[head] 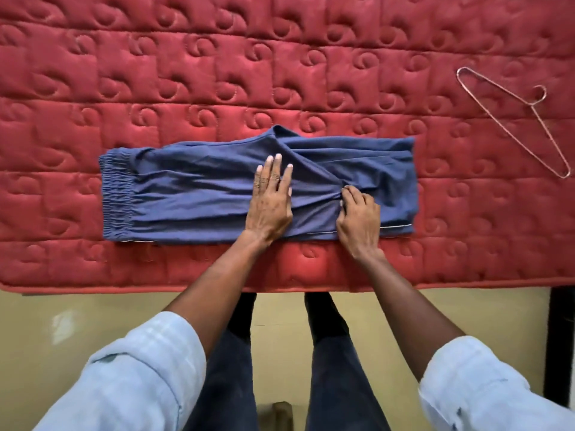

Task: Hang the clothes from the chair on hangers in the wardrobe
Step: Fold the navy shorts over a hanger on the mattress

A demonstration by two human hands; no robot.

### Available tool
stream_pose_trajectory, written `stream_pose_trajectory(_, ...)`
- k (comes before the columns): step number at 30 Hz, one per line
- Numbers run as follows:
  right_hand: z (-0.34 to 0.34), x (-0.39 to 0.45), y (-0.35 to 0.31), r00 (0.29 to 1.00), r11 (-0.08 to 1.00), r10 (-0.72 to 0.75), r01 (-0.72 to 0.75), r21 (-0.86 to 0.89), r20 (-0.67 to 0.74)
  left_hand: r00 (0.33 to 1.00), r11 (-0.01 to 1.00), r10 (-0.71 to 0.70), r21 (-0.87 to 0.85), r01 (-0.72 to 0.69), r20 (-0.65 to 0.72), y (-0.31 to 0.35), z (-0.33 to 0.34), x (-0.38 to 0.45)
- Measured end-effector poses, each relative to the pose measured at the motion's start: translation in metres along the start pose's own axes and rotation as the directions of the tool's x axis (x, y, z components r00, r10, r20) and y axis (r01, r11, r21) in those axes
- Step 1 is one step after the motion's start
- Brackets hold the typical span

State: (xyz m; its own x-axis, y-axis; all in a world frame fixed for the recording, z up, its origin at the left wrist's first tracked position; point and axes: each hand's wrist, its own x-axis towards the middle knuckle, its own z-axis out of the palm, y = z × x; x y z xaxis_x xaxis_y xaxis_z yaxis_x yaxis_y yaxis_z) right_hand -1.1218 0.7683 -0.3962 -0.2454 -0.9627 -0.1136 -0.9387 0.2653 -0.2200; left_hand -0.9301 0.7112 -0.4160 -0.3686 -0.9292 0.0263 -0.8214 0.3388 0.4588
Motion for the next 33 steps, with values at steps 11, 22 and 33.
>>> stream_pose_trajectory(11,-0.037,0.098,0.126,0.963,0.91,0.26,-0.219,0.351,-0.072,0.983,0.993,0.064,0.107,-0.046,-0.174,0.094,0.065,0.076)
stream_pose_trajectory(22,-0.039,0.105,0.14,0.919,0.584,0.362,-0.355,0.73,0.157,0.97,0.997,0.031,0.072,-0.014,-0.239,0.117,0.076,0.065)
stream_pose_trajectory(33,-0.051,0.118,0.143,0.94,0.512,0.201,-0.34,0.789,0.274,0.968,0.991,-0.076,0.091,0.101,-0.238,0.114,0.072,0.07)
